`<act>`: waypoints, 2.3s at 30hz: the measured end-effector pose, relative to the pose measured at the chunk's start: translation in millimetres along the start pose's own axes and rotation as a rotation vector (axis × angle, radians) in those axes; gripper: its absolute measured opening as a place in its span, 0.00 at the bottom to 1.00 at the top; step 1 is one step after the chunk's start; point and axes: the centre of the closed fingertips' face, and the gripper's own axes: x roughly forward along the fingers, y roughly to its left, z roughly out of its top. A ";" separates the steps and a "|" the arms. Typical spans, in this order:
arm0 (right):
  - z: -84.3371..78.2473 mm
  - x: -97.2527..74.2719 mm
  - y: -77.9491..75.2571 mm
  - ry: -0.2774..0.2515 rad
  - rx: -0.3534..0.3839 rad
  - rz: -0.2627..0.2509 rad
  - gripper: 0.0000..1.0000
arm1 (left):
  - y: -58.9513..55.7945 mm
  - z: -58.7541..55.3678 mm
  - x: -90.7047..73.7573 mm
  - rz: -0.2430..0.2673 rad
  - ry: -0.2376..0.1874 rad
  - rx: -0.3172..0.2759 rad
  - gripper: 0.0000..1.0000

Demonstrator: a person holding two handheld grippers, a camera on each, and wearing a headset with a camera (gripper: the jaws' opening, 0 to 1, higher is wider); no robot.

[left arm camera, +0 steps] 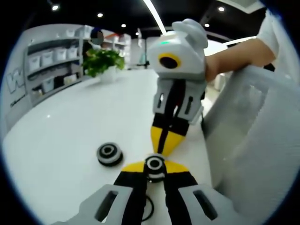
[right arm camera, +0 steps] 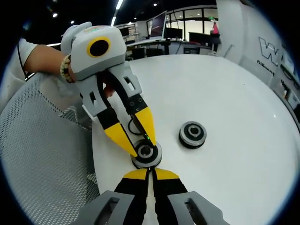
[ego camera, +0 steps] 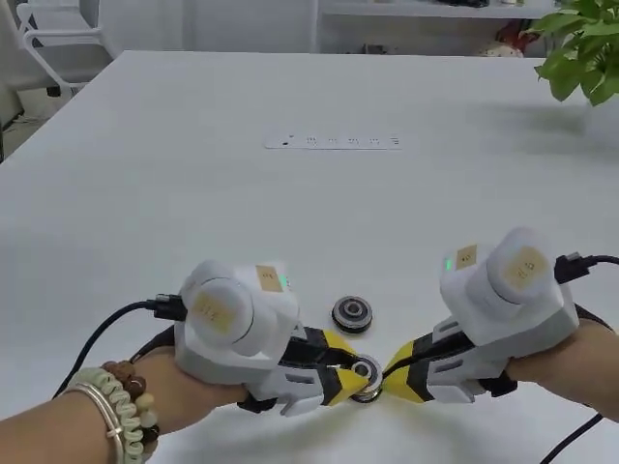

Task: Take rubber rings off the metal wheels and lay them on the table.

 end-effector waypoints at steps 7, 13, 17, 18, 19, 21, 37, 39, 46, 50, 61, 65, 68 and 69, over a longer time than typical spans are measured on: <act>-0.6 -2.1 -2.3 -0.024 0.192 0.025 0.00 | 0.0 -0.3 -0.2 0.001 0.001 0.009 0.14; 0.4 -6.0 -5.0 -0.047 0.346 0.043 0.00 | 0.6 -0.6 -0.2 0.002 0.003 0.013 0.14; 5.6 -10.2 -8.0 -0.103 0.464 0.062 0.00 | 1.2 -0.6 -0.4 0.004 0.003 0.014 0.14; 7.7 -11.1 -7.4 -0.118 0.499 0.075 0.00 | 1.2 -0.7 -0.4 0.003 0.002 0.014 0.14; 9.6 -12.9 -7.0 -0.131 0.561 0.090 0.00 | 1.3 -0.7 -0.3 0.003 0.002 0.013 0.14; 6.7 -13.1 -8.8 -0.131 0.616 0.094 0.00 | 1.5 -0.9 -0.2 0.004 0.001 0.013 0.14; 14.6 -11.5 -5.1 -0.125 0.565 0.083 0.00 | 2.0 -1.0 0.3 0.025 -0.004 0.017 0.13; 16.1 -11.0 -4.2 -0.122 0.546 0.080 0.00 | 2.2 -1.2 0.2 0.027 -0.003 0.024 0.13; 18.2 -10.6 0.2 -0.125 0.532 0.082 0.00 | 2.3 -1.4 -0.3 0.029 -0.001 0.029 0.13; 21.3 -10.4 3.9 -0.125 0.518 0.084 0.00 | 2.4 -1.5 -0.3 0.030 0.000 0.030 0.13; 29.7 -10.5 7.0 -0.153 0.504 0.112 0.00 | 2.3 -1.3 -0.4 0.031 -0.001 0.029 0.13; 50.1 -15.3 10.4 -0.263 0.534 0.171 0.00 | 2.3 -1.3 -0.1 0.032 -0.002 0.026 0.13; 39.8 -16.7 1.2 -0.211 0.502 0.117 0.00 | 2.1 -1.1 0.3 0.033 -0.004 0.023 0.13; 41.9 -15.9 4.4 -0.227 0.522 0.131 0.00 | 2.1 -1.1 0.3 0.033 -0.004 0.023 0.13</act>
